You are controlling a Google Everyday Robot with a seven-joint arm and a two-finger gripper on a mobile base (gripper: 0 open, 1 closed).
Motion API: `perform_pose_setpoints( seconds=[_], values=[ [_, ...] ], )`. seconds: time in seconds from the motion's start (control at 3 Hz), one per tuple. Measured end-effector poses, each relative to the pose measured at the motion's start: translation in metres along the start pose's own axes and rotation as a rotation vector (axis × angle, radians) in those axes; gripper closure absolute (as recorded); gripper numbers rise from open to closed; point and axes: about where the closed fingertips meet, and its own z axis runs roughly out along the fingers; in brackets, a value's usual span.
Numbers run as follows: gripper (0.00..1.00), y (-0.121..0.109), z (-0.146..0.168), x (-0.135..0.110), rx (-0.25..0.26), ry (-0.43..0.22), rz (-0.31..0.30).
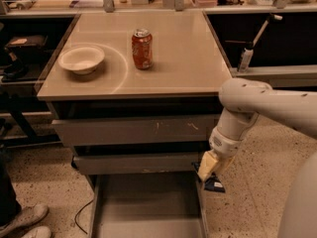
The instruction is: Place rxbar blueberry into bottom drawer
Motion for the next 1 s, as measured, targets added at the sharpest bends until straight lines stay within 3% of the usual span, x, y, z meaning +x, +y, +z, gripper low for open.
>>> perform_pose_setpoints(
  seconds=[0.67,1.0],
  values=[
    [1.0,-0.003,0.017,0.001,-0.035,0.013,0.024],
    [1.0,0.001,0.077,0.013,-0.194,-0.004,0.056]
  ],
)
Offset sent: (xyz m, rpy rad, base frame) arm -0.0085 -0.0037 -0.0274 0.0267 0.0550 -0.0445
